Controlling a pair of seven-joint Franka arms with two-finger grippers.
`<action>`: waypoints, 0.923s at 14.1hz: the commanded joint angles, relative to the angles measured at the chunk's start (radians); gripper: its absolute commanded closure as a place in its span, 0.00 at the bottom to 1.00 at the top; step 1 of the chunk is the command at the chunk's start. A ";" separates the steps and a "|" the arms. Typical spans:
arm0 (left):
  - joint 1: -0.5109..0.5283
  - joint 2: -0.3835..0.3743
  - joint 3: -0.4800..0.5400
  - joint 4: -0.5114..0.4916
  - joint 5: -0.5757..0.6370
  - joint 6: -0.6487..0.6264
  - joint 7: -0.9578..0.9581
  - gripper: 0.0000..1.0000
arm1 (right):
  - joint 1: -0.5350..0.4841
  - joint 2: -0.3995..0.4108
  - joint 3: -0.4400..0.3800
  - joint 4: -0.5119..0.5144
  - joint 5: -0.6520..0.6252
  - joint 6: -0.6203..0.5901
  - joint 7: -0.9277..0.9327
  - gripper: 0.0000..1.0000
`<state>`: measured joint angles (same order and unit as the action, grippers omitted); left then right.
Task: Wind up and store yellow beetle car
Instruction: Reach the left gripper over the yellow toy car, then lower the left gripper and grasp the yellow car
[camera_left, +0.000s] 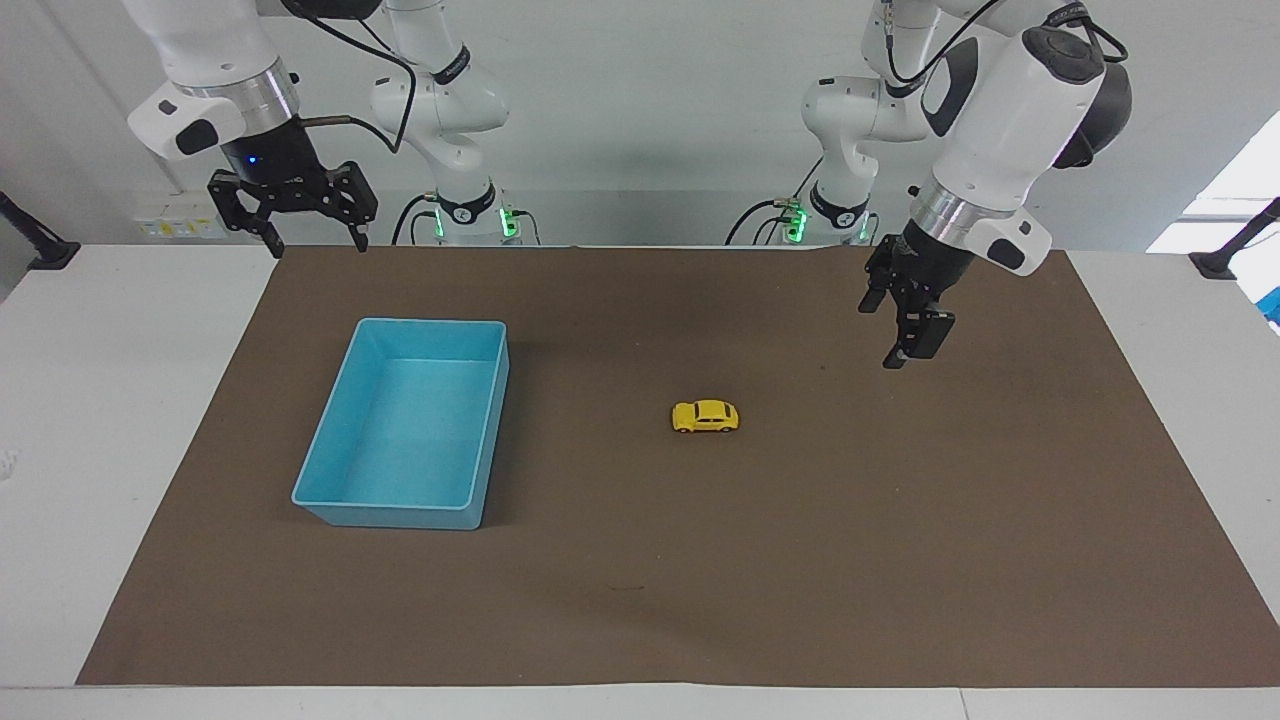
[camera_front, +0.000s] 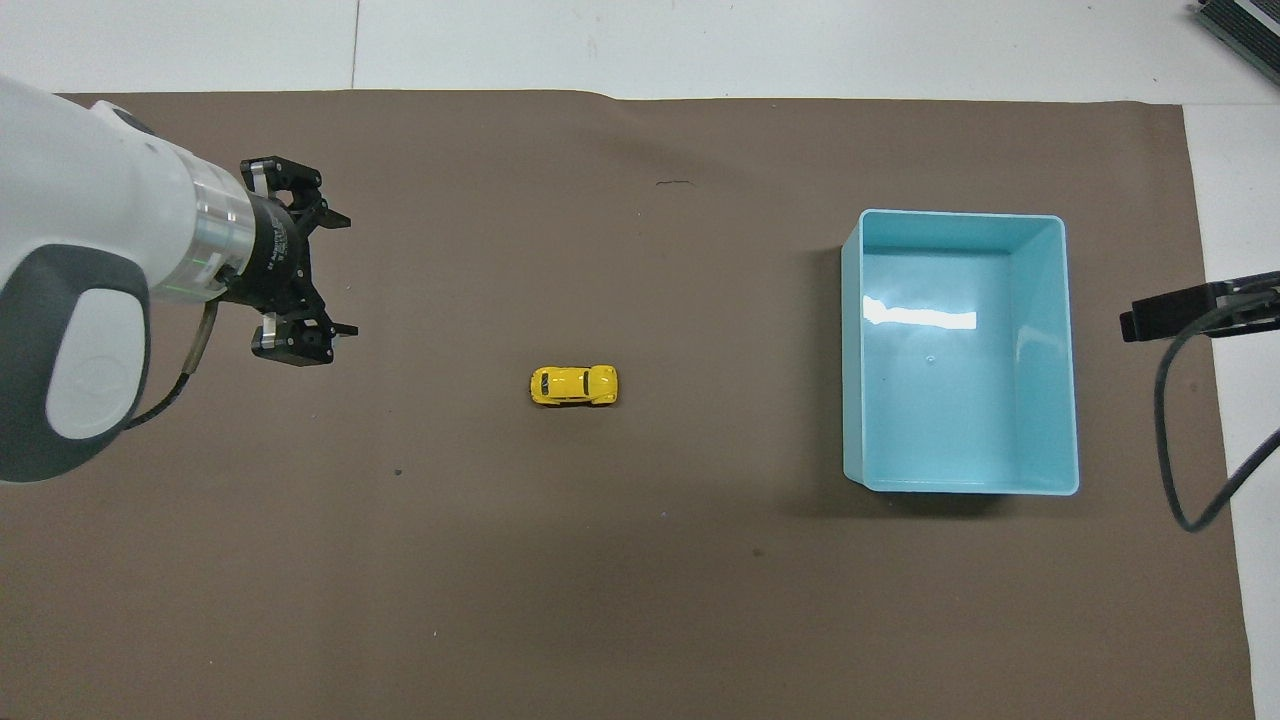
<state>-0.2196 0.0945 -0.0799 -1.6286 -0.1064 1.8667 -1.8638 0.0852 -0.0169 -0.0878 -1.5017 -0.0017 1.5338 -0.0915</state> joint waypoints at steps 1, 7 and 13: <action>-0.078 0.059 0.014 0.003 0.072 0.026 -0.101 0.00 | -0.007 -0.006 -0.003 0.002 0.031 -0.001 0.018 0.00; -0.201 0.198 0.014 0.003 0.142 0.090 -0.192 0.00 | -0.005 -0.009 -0.003 0.000 0.028 -0.001 0.013 0.00; -0.250 0.260 0.011 -0.026 0.142 0.166 -0.285 0.00 | -0.005 -0.014 -0.001 -0.003 0.029 -0.003 0.013 0.00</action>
<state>-0.4404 0.3454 -0.0811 -1.6321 0.0153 1.9940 -2.1090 0.0852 -0.0178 -0.0878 -1.5008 -0.0017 1.5338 -0.0915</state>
